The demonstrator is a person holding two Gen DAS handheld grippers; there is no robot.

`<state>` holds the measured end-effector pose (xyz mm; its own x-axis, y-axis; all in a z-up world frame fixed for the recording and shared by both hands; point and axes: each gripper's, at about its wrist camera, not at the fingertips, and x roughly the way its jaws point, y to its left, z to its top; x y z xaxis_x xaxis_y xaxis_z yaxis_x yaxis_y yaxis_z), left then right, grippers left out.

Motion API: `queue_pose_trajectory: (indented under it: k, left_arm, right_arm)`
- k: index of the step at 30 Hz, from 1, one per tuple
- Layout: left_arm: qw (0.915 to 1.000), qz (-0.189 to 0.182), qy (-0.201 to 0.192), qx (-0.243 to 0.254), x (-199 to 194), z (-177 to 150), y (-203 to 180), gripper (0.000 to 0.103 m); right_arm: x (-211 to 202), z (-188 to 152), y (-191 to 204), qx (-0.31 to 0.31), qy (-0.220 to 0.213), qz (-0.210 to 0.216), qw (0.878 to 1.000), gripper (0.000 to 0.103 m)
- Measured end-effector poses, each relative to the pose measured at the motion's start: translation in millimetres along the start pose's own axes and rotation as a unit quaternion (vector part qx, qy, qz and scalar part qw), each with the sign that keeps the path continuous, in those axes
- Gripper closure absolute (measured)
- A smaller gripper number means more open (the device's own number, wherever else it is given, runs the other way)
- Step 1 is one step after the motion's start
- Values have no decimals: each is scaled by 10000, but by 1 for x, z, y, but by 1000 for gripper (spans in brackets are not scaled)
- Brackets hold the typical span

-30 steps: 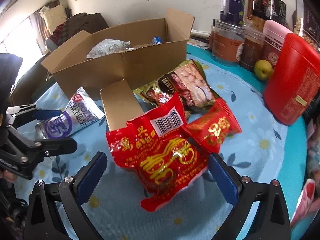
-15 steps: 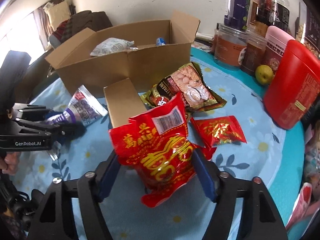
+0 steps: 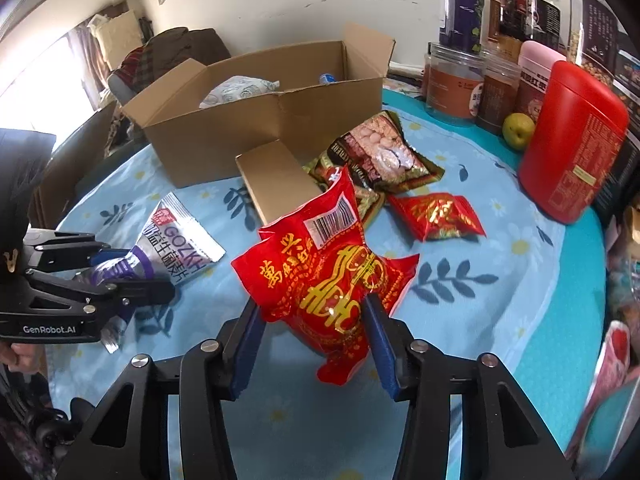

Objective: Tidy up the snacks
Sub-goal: 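Grasp the silver-purple chip bag with the left gripper while the right gripper grasps the red snack bag, then lift the chip bag with the left gripper while the right gripper regrasps the red bag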

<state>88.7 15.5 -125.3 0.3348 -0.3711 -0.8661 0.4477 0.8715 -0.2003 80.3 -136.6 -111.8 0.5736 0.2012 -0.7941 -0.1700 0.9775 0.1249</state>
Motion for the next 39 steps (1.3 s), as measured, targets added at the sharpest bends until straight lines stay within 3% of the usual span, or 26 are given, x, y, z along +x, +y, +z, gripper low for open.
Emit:
queue_pose_trajectory:
  k: [22,24,27,32,33,34,39]
  left_arm:
    - [9993,-202,93,-306,-12,-35,-6,62]
    - [9994,-195,74,-294,-14,-37,-7,62]
    - [9995,-161,71,-277,-15,-40,-9,62]
    - [9993,-158,75,-328,-17,-45,-7,62]
    - [9992,-167,75,-344,-18,-46,-7,62]
    - [9992,-177,76,-362,-18,-47,-6,62]
    - [9987,-187,44,-464,-21,-49,-1,62]
  right_arm:
    - [-49,-65,40,-351,179,457,9982,54]
    - [-51,-67,37,-209,180,471,9985,51]
    - [-54,-69,31,47,46,420,9991,30]
    - [-53,-68,23,414,70,413,9983,21]
    - [-51,-66,22,508,122,409,9978,7]
    - [-50,-66,22,570,123,372,9976,0]
    - [-43,-60,26,651,205,513,9963,0]
